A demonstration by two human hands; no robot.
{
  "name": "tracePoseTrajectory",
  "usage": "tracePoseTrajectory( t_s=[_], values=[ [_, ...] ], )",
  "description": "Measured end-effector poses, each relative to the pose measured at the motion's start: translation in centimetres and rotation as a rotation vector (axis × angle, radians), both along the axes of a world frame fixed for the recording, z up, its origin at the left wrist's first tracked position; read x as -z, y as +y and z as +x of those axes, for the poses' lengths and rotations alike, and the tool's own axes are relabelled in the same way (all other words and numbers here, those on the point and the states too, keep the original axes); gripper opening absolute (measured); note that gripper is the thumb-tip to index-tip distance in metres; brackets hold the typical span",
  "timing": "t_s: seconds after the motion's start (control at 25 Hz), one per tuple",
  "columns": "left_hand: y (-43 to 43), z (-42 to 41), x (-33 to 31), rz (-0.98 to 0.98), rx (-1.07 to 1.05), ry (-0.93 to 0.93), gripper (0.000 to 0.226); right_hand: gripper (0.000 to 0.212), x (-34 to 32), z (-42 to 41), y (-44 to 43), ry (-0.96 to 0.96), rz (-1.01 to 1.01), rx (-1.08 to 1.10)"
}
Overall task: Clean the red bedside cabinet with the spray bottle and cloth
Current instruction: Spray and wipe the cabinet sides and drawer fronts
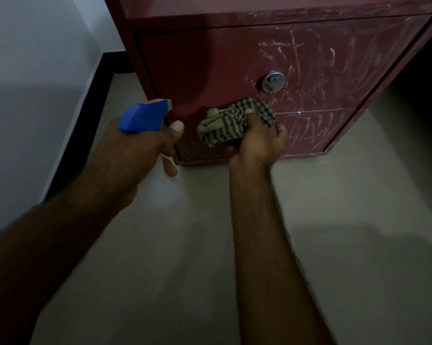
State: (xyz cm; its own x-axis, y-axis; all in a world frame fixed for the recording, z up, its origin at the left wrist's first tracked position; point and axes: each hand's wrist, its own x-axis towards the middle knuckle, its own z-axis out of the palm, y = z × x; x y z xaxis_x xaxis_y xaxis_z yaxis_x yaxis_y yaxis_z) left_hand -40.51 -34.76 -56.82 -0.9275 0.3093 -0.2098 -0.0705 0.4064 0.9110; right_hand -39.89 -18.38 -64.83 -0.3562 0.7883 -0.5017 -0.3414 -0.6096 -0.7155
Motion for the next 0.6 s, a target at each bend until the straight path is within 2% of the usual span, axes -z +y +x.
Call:
tracePoseTrajectory(
  t_s=[0.12,0.28,0.48,0.6],
  values=[
    [0.1,0.0,0.2,-0.018,0.002,0.000,0.017,0.083,-0.7,0.1,0.5,0.041,0.074,-0.012],
    [0.4,0.1,0.2,-0.026,-0.003,-0.011,0.028,0.081,0.6,0.3,0.5,-0.055,-0.017,-0.005],
    [0.7,0.0,0.5,-0.005,-0.010,-0.007,0.017,0.082,0.1,0.6,1.8,0.042,0.059,-0.020],
    [1.0,0.1,0.5,-0.002,-0.002,-0.008,0.018,0.079,1.3,0.4,1.9,-0.045,-0.001,-0.007]
  ],
)
